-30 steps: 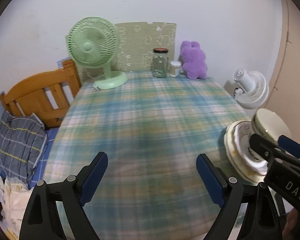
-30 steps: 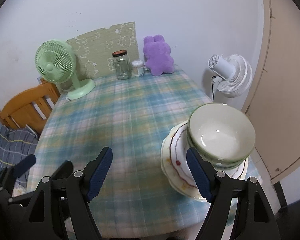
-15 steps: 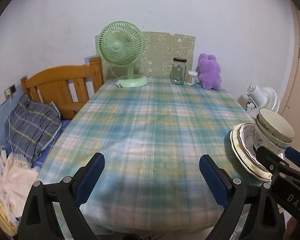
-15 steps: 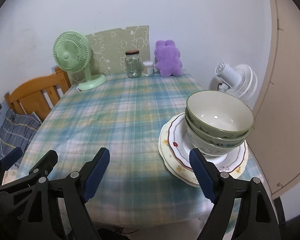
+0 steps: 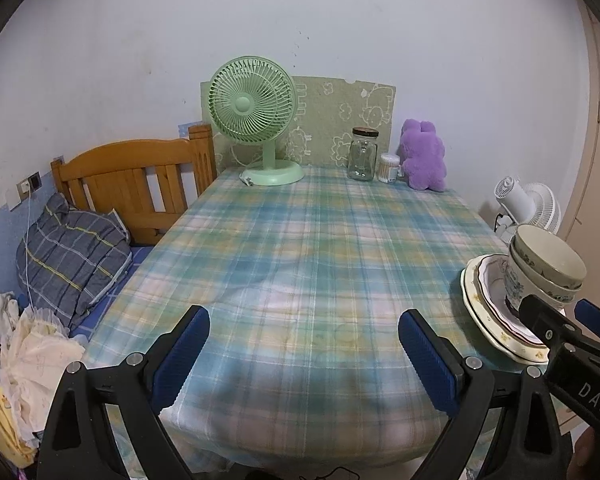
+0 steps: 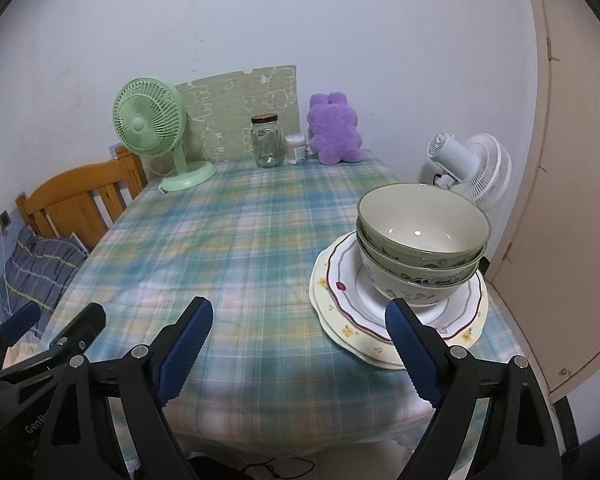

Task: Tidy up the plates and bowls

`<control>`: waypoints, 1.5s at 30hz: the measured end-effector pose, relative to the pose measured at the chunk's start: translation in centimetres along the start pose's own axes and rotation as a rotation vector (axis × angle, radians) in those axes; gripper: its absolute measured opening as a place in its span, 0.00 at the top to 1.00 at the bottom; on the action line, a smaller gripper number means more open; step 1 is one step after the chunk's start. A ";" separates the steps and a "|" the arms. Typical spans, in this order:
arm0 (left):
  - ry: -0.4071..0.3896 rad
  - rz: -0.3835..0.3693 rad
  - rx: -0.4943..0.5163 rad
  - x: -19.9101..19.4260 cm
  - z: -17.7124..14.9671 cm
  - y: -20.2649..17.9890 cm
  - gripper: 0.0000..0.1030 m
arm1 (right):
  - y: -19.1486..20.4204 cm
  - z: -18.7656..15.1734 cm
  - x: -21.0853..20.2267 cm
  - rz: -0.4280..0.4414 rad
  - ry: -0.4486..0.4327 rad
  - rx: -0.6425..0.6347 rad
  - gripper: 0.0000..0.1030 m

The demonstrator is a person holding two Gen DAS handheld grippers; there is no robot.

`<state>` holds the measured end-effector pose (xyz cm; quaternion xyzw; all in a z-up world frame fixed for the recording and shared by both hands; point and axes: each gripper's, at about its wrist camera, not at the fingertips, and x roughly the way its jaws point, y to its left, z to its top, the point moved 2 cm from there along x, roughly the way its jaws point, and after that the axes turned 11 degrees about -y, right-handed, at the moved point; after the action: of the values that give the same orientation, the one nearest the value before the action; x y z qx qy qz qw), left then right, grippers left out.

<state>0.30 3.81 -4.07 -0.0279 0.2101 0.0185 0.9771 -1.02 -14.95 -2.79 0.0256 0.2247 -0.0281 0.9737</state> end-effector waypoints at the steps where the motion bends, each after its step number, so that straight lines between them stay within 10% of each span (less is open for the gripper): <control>1: -0.001 -0.002 0.002 0.0 0.1 0.0 0.06 | 0.0 0.0 0.0 -0.001 0.001 0.001 0.13; 45: 0.019 -0.058 0.036 -0.4 0.0 -0.9 0.00 | -0.6 -0.3 -0.5 -0.041 0.017 0.020 0.12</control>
<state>-0.01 2.95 -3.88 -0.0166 0.2186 -0.0138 0.9756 -1.70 -15.53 -2.86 0.0309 0.2331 -0.0499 0.9707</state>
